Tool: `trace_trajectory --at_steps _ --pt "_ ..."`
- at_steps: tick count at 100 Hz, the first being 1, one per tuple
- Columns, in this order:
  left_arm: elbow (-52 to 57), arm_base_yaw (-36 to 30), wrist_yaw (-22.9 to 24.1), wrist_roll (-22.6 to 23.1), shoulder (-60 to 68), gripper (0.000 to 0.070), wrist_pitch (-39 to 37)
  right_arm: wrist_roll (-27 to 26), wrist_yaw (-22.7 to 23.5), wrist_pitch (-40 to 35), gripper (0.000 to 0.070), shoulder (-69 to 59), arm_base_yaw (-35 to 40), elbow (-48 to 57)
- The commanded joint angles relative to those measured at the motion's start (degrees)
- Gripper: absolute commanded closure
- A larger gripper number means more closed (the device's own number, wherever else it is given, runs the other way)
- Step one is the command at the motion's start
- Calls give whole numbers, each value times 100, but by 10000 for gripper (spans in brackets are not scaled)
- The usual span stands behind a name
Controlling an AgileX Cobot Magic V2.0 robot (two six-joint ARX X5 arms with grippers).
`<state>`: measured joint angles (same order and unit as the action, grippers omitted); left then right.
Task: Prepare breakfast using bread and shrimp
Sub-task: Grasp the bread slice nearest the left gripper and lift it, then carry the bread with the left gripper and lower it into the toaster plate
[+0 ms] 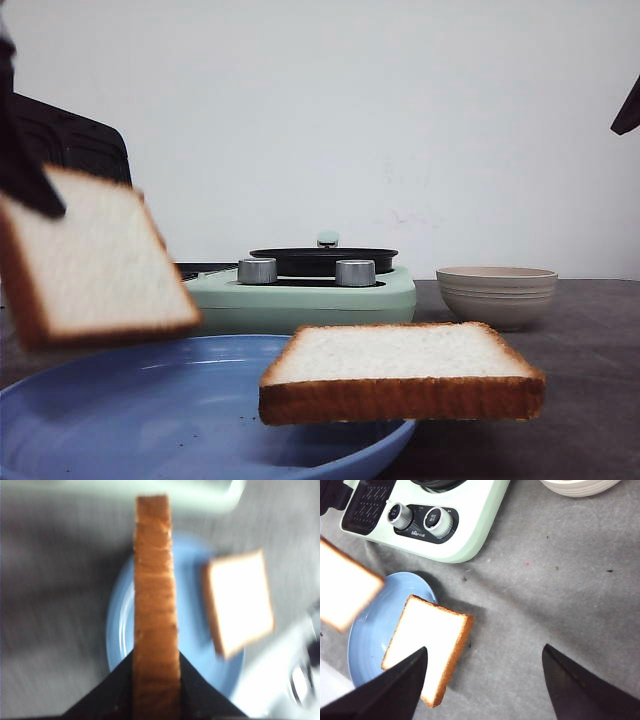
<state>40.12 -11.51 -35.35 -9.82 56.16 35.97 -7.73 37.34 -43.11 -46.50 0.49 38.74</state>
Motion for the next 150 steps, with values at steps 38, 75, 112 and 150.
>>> trace_trajectory --at_steps 38,75,112,150 --pt "66 -35 1158 -136 -448 697 -1714 72 15 26 249 -22 13 59" --pt "249 -310 2382 621 -17 697 -3121 114 15 26 249 -22 13 59" --pt "1720 -688 3602 2304 1910 697 -3182 219 15 22 249 -22 13 59" --pt "3254 -769 4505 3853 3801 697 -3506 260 13 26 249 -22 13 59"
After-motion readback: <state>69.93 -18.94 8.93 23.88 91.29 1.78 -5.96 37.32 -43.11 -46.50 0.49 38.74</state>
